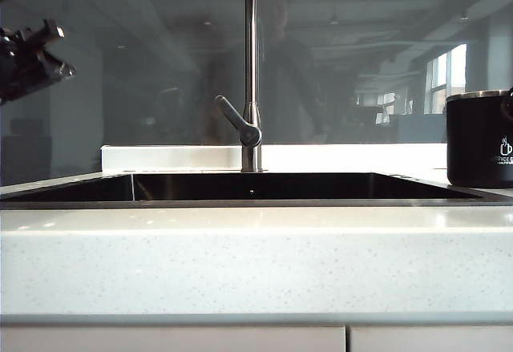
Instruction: Pick up the mug next to the sink, go to the faucet to get some water, pour the water into the sink, and finally put the mug back to its place.
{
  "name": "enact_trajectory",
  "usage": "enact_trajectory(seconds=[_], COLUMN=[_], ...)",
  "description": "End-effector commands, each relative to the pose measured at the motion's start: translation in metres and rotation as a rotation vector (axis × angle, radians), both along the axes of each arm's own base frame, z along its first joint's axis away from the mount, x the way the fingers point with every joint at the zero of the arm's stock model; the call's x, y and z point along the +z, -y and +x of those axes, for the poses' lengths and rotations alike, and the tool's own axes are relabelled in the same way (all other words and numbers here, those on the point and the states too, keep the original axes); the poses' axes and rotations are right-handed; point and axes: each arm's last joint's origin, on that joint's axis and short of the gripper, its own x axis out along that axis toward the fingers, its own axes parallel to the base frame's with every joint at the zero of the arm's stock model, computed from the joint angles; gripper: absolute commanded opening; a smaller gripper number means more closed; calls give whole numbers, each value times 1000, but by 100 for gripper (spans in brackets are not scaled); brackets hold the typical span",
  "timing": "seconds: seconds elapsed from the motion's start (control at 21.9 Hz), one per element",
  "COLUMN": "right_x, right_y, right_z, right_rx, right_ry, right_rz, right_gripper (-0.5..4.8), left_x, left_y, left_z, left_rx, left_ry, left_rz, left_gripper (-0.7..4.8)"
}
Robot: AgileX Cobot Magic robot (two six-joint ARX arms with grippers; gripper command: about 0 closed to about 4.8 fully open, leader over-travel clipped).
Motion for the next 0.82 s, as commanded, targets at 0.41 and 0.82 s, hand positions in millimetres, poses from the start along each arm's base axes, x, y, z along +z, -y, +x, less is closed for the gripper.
enact_trajectory(seconds=[0.41, 0.82], right_x=[69, 175], right_y=[-49, -164], right_z=[22, 96], right_rx=[204, 297], right_ry=[130, -38], right_rz=[167, -69], right_gripper=[-2, -2], left_x=[-1, 37], left_y=[27, 94], left_z=[138, 201], left_rx=[-365, -413], left_ry=[118, 171], left_rz=[63, 183], left_gripper=[206, 375])
